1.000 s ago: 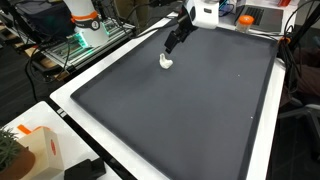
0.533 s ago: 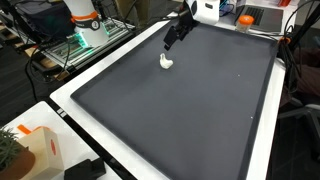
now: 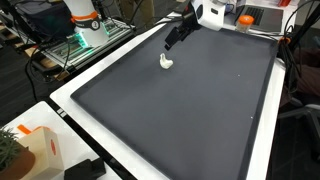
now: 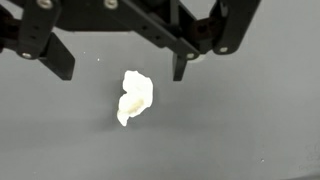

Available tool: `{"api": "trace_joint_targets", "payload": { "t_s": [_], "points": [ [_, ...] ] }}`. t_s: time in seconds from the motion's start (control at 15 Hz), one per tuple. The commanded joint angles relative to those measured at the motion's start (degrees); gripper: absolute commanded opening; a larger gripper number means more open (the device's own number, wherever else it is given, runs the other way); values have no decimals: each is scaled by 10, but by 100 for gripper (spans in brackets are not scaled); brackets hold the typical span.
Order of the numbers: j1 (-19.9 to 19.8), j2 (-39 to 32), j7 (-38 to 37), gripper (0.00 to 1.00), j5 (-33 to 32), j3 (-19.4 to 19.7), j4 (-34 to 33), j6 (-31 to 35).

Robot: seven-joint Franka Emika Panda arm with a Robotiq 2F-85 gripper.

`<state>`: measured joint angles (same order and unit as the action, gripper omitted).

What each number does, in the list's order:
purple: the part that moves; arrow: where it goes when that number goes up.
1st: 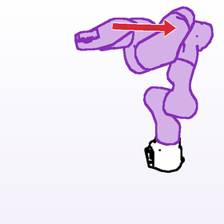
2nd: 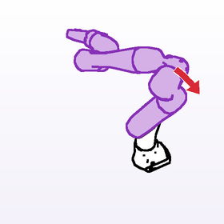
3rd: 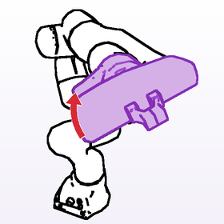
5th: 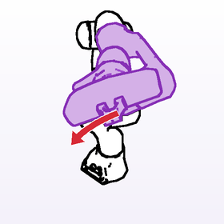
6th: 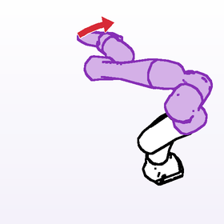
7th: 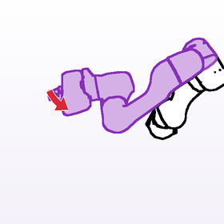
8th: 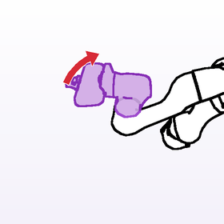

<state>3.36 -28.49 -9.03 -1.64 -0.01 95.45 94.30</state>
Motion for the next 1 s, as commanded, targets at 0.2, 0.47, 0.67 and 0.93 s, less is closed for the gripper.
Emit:
{"api": "trace_joint_targets", "payload": {
  "t_s": [0.2, 0.47, 0.67, 0.93],
  "points": [
    [-5, -98, -20, 100, 16, 8, -106, -41],
    [1, -148, -70, 100, 27, 12, -131, -53],
    [4, -173, -100, 100, 38, 13, -147, -73],
    [10, -185, -131, 100, 46, 15, -167, -116]
  ]
}}
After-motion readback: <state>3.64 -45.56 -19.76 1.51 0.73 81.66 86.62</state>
